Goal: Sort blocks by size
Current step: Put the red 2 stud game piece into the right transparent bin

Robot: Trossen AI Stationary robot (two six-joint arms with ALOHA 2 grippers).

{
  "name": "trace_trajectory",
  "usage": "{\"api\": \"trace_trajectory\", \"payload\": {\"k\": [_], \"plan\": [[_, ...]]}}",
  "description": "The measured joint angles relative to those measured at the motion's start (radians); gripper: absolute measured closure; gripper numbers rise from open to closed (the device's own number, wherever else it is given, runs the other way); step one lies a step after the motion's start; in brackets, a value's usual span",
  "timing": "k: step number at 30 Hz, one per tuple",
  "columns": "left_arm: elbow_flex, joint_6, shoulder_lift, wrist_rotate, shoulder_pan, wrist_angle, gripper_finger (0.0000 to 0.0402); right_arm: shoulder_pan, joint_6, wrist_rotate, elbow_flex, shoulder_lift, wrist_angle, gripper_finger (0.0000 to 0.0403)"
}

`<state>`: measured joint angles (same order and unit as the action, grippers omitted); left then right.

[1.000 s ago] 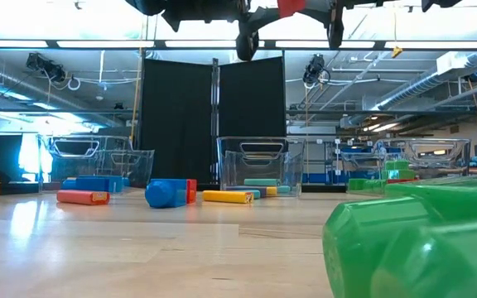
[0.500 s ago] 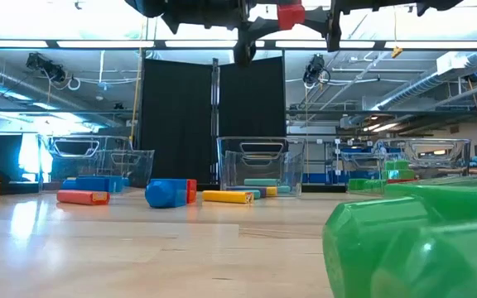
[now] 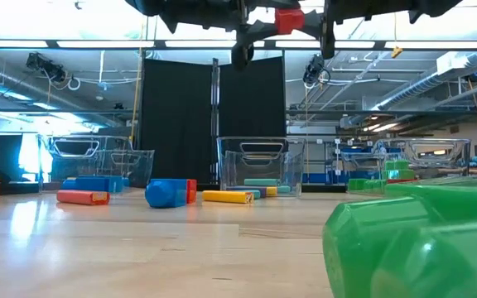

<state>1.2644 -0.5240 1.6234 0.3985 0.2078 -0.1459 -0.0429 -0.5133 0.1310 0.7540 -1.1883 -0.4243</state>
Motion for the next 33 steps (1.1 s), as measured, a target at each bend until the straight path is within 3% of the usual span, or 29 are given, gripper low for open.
{"api": "trace_trajectory", "payload": {"k": [9, 20, 25, 33], "plan": [[0.0, 0.0, -0.001, 0.012, 0.0, -0.018, 0.0243, -0.001, 0.0, -0.019, 0.0, 0.001, -0.009, 0.0256], [0.0, 0.061, 0.002, 0.017, 0.002, -0.031, 0.0169, 0.0, -0.005, -0.028, 0.001, 0.007, -0.01, 0.0256], [0.0, 0.086, 0.002, 0.025, 0.034, -0.046, 0.0157, -0.024, 0.001, -0.024, 0.001, 0.05, 0.022, 0.0256], [0.0, -0.011, 0.0, 0.229, 0.131, -0.016, 0.0158, -0.079, -0.01, -0.015, 0.001, 0.16, 0.175, 0.0256]]}}
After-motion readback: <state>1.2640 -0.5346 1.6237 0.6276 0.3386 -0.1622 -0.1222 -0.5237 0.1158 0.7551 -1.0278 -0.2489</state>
